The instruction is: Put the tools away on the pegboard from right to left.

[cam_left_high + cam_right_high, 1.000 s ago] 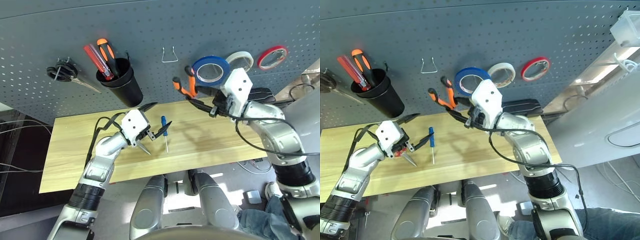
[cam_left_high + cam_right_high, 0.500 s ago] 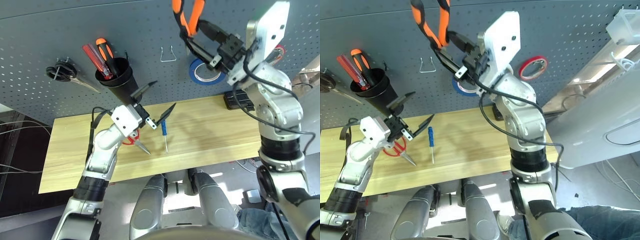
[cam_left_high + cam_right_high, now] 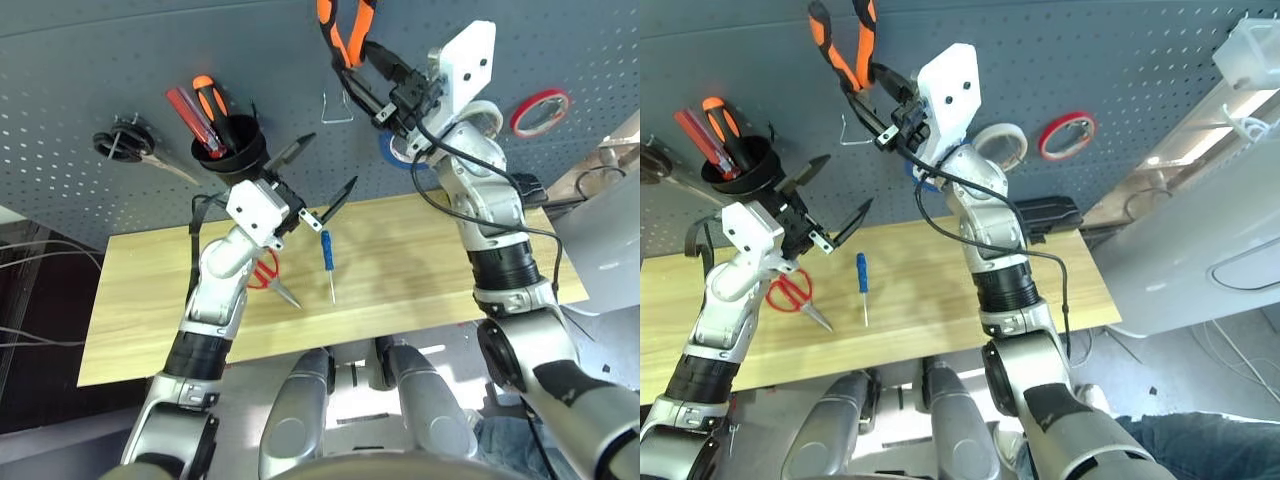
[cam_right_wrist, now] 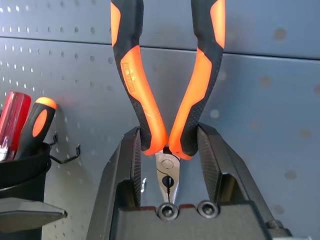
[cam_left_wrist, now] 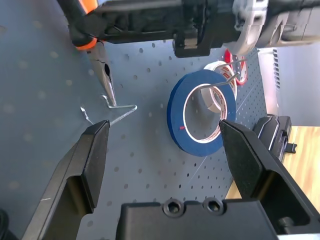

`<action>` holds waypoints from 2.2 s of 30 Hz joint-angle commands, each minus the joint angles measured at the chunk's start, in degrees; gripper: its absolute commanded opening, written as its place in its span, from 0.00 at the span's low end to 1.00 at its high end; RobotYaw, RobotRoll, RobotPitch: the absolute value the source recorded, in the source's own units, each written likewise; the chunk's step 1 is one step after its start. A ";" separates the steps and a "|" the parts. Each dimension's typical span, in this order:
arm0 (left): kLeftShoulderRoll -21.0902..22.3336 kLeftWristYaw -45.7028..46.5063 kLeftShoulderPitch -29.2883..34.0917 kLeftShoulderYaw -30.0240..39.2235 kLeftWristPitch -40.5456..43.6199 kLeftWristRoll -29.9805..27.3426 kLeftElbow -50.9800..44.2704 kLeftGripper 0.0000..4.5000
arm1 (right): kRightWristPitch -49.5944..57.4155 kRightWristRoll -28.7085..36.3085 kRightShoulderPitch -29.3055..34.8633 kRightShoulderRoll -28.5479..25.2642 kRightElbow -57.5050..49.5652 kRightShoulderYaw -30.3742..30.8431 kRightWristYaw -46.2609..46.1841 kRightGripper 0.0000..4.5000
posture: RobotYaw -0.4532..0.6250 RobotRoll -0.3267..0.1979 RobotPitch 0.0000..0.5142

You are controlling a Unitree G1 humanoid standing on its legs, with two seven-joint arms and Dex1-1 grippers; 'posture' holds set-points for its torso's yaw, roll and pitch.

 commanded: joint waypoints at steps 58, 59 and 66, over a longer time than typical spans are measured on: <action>1.09 -0.75 2.43 -1.49 4.33 1.57 -0.41 1.00 | 4.39 -2.01 14.28 -0.63 -10.06 4.57 -0.43 0.65 | 0.46 0.62 0.53; 1.45 -1.46 2.55 -2.02 5.16 1.68 -0.56 1.00 | 6.11 -1.42 15.87 -1.90 -12.39 4.69 0.31 0.73 | 0.46 0.62 0.54; 3.37 -6.12 3.39 -6.47 14.28 2.98 0.05 1.00 | 13.50 0.62 25.14 -10.61 -26.21 4.96 4.87 0.99 | 0.44 0.62 0.53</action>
